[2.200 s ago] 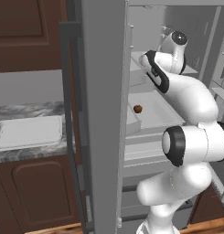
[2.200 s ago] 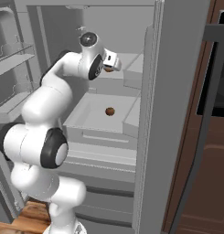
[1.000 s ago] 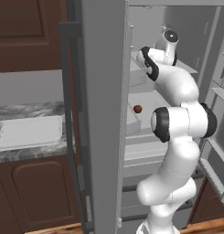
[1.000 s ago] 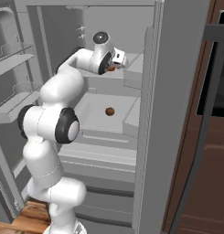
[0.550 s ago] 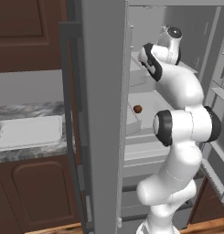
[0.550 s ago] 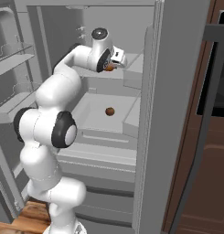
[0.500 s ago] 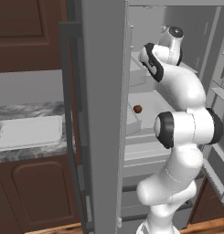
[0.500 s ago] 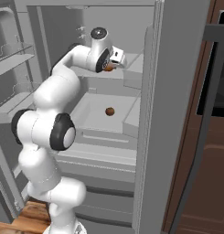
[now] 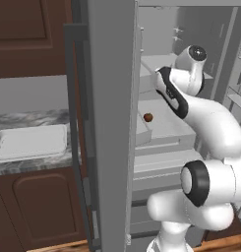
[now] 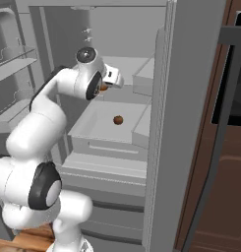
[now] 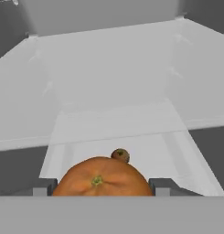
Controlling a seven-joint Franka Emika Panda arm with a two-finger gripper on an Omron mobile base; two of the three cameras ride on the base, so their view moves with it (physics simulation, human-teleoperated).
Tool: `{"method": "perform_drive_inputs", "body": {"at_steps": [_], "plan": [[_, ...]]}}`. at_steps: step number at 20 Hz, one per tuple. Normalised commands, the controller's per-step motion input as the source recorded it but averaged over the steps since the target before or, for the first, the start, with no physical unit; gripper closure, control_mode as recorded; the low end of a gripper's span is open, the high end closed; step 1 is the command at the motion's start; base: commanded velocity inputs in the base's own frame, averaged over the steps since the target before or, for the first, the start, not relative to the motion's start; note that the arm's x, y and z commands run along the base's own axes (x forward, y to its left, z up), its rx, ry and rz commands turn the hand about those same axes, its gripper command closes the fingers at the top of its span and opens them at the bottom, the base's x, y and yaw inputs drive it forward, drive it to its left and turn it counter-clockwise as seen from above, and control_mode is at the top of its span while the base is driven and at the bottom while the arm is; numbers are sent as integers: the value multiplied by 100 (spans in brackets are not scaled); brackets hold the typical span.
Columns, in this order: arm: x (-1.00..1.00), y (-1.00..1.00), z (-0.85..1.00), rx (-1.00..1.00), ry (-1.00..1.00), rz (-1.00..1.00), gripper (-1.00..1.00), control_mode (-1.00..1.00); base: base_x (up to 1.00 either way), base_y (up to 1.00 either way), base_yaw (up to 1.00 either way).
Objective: Pick the tangerine and apple from the fridge and place them inside the tupperware on the counter.
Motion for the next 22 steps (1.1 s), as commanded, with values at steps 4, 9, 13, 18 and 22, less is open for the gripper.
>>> {"method": "perform_drive_inputs", "body": {"at_steps": [4, 9, 13, 18, 22], "plan": [[-100, 9, -23, 0, 0, 0, 100, -100, 0, 0, 0], [-84, 0, 0, 0, 0, 0, 100, -100, 0, 0, 0], [-18, -3, 0, 0, -1, 0, 100, 100, 0, 0, 0], [0, 0, 0, 0, 0, 0, 100, 100, -67, 0, 0], [0, 0, 0, 0, 0, 0, 100, 100, -100, 0, 0]]}}
